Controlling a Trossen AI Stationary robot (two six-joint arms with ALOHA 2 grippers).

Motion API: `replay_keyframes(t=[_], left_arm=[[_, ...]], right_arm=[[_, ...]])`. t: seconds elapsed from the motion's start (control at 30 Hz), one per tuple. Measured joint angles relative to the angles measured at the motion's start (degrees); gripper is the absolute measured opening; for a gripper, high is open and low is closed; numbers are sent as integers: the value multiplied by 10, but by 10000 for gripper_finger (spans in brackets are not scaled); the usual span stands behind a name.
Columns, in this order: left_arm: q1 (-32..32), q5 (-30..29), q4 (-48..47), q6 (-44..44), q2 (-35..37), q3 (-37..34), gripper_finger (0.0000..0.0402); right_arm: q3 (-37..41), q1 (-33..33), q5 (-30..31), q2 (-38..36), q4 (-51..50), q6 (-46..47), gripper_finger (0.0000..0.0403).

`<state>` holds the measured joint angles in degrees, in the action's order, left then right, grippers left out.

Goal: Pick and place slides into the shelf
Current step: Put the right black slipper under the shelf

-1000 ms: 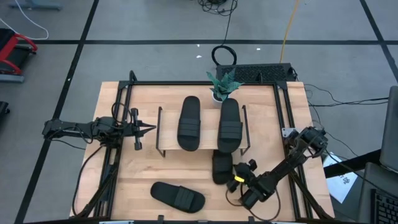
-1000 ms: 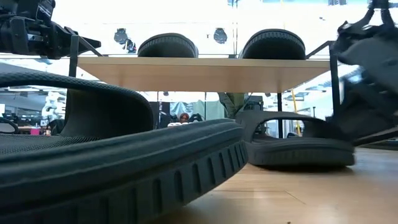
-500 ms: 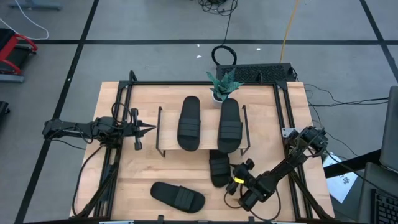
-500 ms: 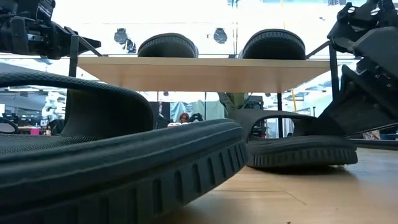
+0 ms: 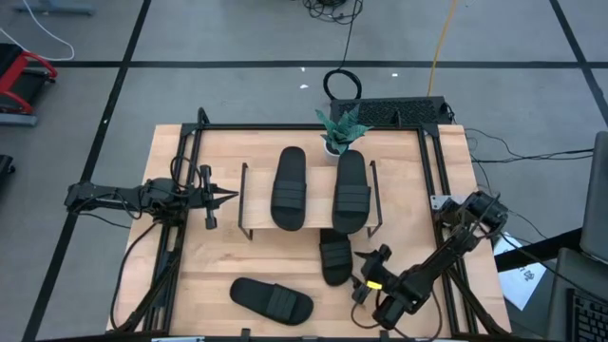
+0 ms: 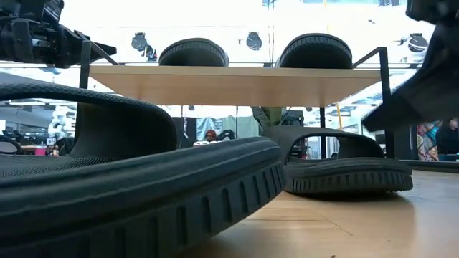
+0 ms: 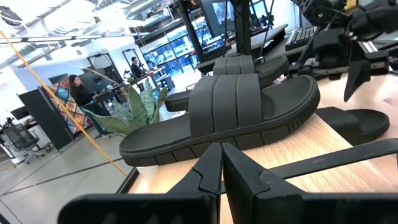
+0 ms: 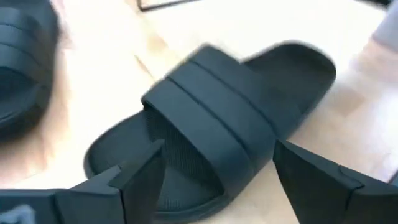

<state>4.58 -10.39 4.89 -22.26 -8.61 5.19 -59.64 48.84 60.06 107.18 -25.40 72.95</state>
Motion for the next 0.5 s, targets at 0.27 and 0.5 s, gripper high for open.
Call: replay_keyframes(t=[0.27, 0.5], left_arm=[[0, 0, 0, 0, 0, 0, 21], [0, 0, -1, 0, 0, 0, 21]], right_arm=[[2, 0, -29, -40, 55, -181, 213], [11, -5, -80, -45, 170, -342, 161]])
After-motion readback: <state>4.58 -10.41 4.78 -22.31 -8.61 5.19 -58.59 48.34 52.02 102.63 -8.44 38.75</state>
